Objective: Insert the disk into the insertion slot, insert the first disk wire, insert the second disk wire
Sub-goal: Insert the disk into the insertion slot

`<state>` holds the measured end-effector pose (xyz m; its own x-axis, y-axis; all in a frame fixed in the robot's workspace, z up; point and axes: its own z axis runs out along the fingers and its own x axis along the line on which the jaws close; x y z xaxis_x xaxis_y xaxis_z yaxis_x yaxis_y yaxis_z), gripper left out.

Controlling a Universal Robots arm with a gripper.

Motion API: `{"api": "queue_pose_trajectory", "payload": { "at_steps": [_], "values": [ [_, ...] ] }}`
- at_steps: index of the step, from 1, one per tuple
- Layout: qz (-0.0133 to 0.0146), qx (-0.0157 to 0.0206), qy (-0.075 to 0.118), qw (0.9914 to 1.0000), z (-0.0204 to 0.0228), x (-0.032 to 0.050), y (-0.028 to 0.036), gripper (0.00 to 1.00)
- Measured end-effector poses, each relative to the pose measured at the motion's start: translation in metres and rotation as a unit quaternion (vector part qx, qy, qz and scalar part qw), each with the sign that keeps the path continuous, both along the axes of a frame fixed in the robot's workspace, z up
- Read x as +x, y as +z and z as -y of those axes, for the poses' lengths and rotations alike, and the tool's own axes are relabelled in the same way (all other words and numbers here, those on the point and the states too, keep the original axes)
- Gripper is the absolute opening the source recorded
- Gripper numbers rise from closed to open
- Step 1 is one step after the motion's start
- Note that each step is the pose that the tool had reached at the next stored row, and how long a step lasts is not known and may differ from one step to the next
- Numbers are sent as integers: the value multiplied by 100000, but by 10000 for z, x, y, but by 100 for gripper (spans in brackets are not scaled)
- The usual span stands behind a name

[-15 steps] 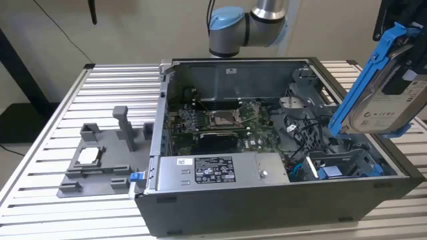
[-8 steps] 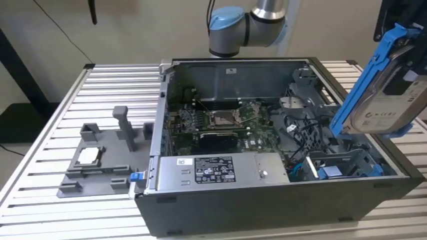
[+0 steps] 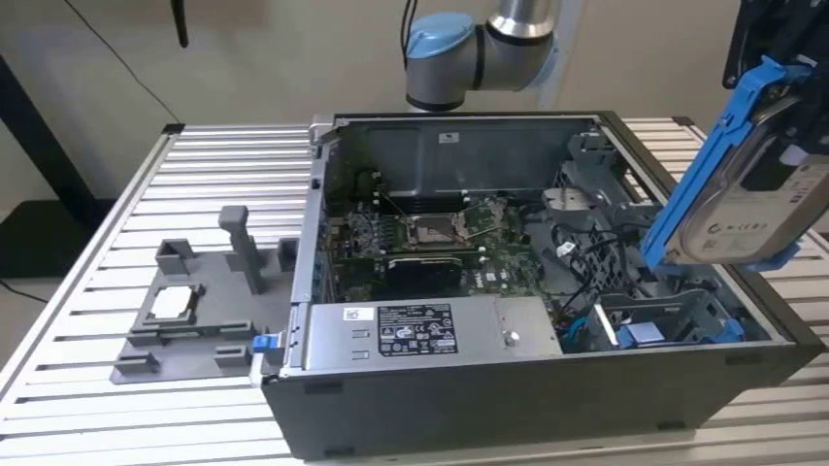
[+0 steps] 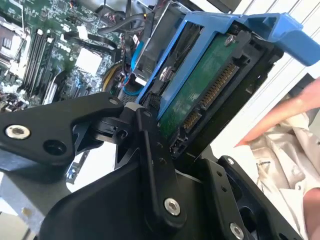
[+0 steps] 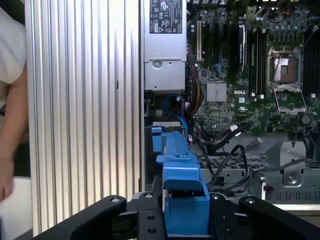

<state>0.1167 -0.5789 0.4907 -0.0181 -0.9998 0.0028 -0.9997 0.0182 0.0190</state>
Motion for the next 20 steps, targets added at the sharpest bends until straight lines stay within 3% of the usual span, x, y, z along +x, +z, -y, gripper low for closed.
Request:
{"api": "queue_pose_trajectory", "payload": {
  "at_steps": [20],
  "values": [
    [29,34,-2,100000,-20,0,-175,33]
  ]
}}
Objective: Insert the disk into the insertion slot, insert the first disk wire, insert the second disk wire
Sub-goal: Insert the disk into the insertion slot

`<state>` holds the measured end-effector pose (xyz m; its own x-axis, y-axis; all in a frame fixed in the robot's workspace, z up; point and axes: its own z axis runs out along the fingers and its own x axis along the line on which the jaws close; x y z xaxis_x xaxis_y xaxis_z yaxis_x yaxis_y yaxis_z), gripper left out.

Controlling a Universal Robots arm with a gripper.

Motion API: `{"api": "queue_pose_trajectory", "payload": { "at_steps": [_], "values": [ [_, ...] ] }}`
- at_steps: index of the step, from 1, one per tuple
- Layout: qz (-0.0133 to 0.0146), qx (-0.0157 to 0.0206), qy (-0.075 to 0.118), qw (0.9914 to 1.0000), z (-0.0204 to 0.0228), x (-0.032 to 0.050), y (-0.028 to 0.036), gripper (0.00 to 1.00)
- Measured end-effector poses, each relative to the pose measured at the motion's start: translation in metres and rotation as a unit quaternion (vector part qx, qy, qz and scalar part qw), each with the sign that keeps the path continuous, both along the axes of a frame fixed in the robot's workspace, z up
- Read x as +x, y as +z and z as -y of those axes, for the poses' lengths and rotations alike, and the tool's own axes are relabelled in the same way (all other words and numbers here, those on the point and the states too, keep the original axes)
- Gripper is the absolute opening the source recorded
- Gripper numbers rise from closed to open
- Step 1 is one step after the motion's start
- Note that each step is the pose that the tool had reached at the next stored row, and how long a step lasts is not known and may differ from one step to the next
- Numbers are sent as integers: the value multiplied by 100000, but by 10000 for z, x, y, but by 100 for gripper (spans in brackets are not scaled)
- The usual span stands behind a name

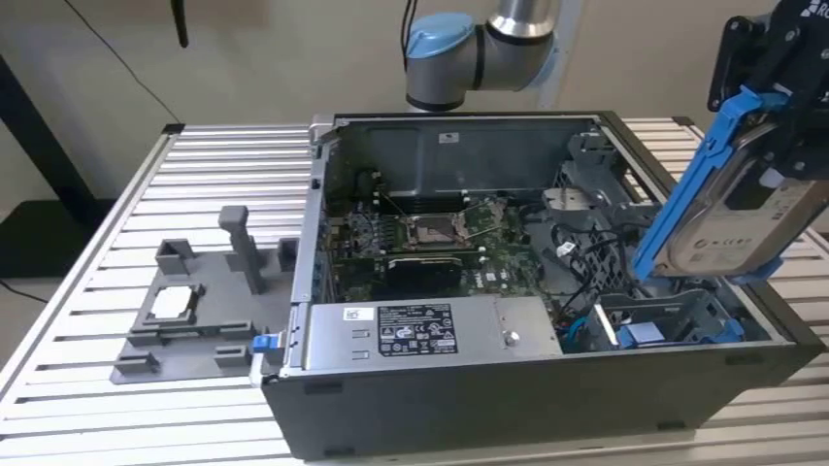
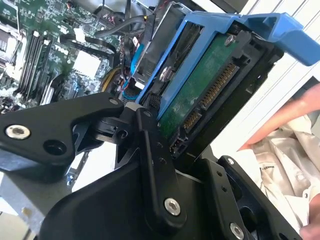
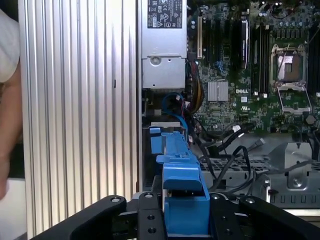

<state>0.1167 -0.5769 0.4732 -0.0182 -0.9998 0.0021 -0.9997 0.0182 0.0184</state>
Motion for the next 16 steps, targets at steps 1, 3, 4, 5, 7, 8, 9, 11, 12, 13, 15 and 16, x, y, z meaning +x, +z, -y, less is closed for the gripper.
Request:
{"api": "queue_pose_trajectory", "payload": {
  "at_steps": [1,3,4,5,7,8,9,11,12,13,15,16],
  "values": [
    [-1,1,-2,100000,-3,0,-9,33],
    [0,2,-1,100000,-11,0,-26,33],
    [-1,3,-1,100000,-15,0,-34,33],
    [-2,1,0,100000,-20,0,-42,33],
    [0,4,2,100000,-28,0,-55,33],
    [-1,1,1,100000,-31,0,-61,33],
    [-1,8,-1,100000,-36,0,-67,33],
    [-1,5,1,100000,-45,0,-77,33],
    [-1,3,-1,100000,-48,0,-82,33],
    [0,12,-1,100000,-50,0,-88,33],
    [0,14,0,100000,-50,0,-96,33],
    [1,5,1,100000,-50,0,-96,33]
  ]
}}
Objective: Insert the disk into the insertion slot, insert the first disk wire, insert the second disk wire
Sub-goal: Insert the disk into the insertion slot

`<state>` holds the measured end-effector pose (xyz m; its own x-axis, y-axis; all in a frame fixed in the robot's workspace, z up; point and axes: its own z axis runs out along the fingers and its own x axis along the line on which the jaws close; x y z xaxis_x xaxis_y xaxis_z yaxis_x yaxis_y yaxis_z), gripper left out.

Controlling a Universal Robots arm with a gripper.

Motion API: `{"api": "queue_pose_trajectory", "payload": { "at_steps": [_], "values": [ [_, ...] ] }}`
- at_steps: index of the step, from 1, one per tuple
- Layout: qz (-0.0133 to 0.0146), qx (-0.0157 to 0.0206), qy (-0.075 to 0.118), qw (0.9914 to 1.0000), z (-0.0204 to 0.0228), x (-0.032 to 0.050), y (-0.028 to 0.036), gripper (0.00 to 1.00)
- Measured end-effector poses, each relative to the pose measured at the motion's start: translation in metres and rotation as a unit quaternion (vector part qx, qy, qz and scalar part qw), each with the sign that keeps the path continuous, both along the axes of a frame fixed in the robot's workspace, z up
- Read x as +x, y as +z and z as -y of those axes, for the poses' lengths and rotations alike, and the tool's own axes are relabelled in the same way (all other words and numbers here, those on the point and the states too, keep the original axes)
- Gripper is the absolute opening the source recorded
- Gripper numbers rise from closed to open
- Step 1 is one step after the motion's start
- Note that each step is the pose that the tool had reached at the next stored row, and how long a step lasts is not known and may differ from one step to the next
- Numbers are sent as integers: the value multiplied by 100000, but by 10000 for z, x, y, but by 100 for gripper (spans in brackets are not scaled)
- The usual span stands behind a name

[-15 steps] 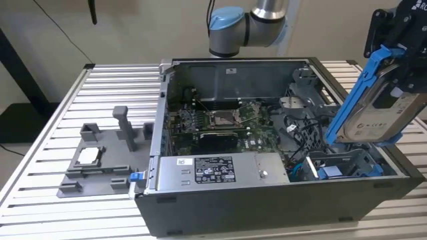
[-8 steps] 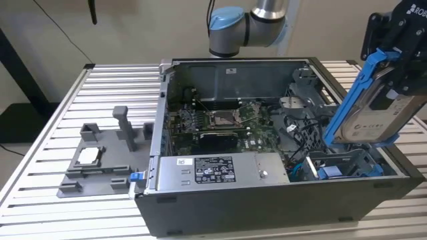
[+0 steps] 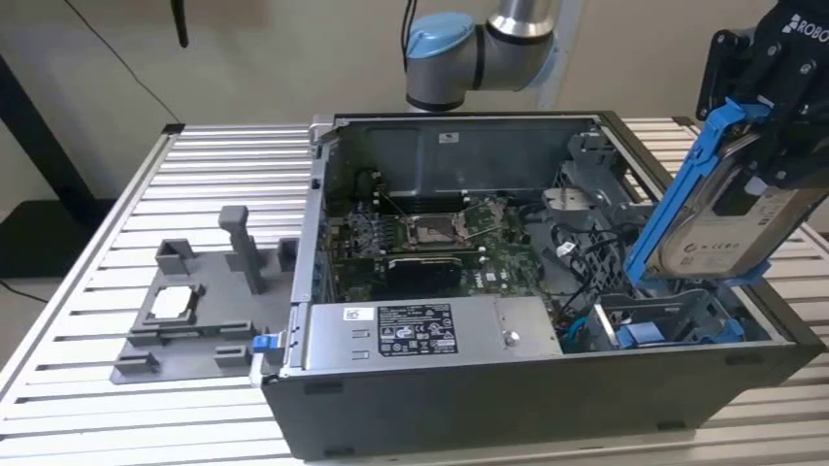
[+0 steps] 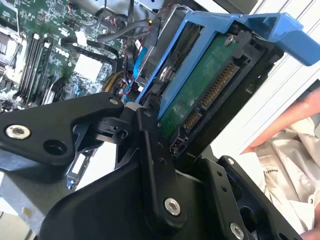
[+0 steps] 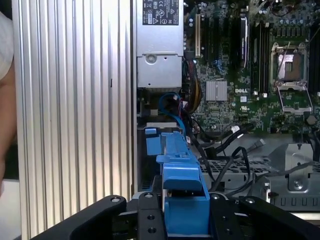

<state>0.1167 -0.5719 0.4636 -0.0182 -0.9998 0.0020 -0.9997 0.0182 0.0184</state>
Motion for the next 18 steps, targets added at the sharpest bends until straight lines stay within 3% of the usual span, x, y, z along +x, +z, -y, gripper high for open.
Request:
{"api": "queue_pose_trajectory", "payload": {
  "at_steps": [10,18],
  "values": [
    [-1,-3,-1,100000,-4,-1,-19,33],
    [0,-1,4,100000,-43,-8,-43,33]
  ]
}}
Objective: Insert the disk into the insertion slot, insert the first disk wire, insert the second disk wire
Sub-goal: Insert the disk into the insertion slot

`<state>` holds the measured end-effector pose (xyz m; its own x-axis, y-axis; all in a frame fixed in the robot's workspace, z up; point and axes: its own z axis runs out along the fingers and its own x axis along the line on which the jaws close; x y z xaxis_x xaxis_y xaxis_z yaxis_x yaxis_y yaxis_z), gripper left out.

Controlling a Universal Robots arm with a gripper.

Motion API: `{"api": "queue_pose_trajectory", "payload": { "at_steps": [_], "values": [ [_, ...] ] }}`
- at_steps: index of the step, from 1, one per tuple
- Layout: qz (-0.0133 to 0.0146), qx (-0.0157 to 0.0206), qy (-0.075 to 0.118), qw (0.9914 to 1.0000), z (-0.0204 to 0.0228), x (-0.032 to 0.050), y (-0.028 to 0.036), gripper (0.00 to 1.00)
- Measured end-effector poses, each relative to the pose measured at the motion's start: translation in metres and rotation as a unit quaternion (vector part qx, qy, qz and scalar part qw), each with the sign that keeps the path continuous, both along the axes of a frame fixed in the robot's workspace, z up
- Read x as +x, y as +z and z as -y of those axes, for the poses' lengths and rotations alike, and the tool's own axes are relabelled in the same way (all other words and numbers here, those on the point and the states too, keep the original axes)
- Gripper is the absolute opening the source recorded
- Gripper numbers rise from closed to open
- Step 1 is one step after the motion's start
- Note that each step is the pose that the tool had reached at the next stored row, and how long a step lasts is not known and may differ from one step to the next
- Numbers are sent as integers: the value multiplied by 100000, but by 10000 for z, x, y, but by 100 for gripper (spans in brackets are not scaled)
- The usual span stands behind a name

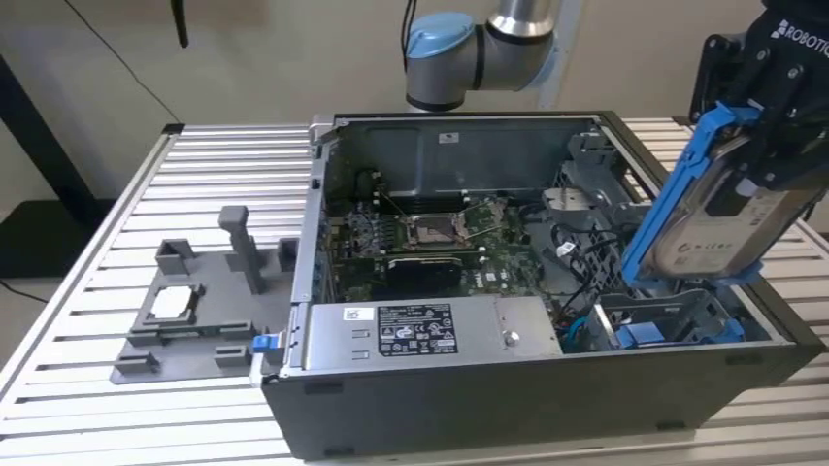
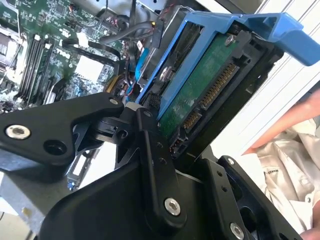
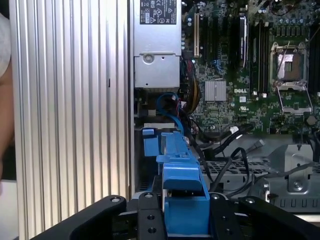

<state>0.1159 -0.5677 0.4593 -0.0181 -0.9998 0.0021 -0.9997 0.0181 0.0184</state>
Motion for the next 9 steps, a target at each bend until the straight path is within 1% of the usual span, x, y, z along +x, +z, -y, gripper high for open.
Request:
{"api": "queue_pose_trajectory", "payload": {
  "at_steps": [6,9],
  "values": [
    [0,1,-3,100000,-31,-3,-13,33],
    [0,2,-4,100000,-33,-3,-19,33]
  ]
}}
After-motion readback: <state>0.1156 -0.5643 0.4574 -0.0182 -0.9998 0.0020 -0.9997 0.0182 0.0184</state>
